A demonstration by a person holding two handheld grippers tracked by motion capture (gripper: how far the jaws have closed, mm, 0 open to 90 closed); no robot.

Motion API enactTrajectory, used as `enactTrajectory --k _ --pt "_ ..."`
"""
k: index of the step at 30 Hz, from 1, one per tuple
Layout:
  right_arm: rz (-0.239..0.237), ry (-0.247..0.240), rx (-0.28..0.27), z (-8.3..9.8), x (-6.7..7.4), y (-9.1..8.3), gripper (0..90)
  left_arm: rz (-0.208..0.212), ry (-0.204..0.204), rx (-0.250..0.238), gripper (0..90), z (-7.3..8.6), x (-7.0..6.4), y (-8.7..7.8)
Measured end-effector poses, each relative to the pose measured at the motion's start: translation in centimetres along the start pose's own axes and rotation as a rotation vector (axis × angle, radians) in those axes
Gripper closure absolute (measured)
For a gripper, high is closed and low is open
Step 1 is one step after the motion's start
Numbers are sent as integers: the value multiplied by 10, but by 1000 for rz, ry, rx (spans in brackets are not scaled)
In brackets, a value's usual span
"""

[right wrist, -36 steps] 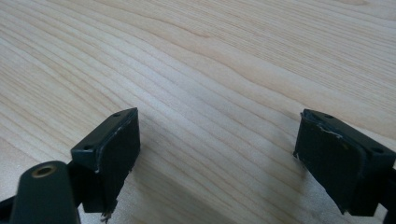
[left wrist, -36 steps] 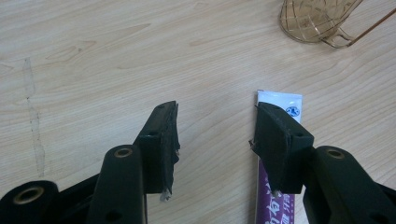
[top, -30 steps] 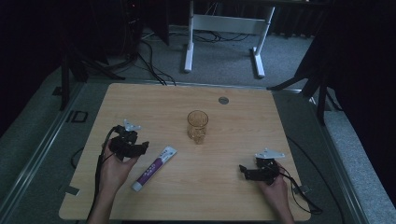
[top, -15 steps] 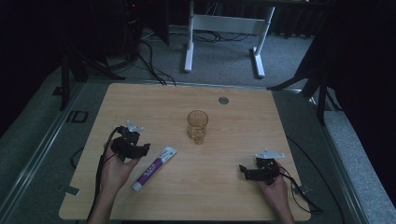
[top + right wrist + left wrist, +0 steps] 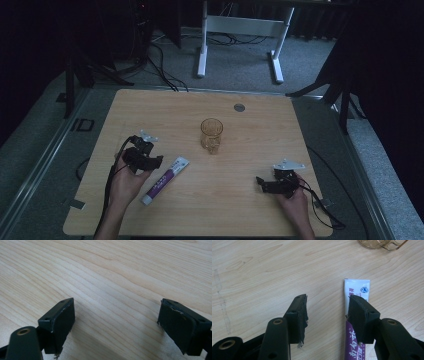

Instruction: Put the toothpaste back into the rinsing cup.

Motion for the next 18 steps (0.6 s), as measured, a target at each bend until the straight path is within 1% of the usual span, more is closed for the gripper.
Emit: enactTrajectory --k 4,14,18 --pt "0 0 0 0 0 0 138 7 0 10 500 0 -1 1" --pt "0 1 0 0 0 0 139 11 23 36 501 -1 -5 3" --pt "0 1 0 0 0 0 139 22 21 48 509 -1 -6 4"
Point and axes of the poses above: each handheld gripper's, and its own axes: y roughly forward along the jaws, z roughly out of its underside, x roughly to its left, the point moved 5 cm from there along y, roughly forward along the jaws, and after that the axes turned 2 degrees about x, right-handed, at the moved point
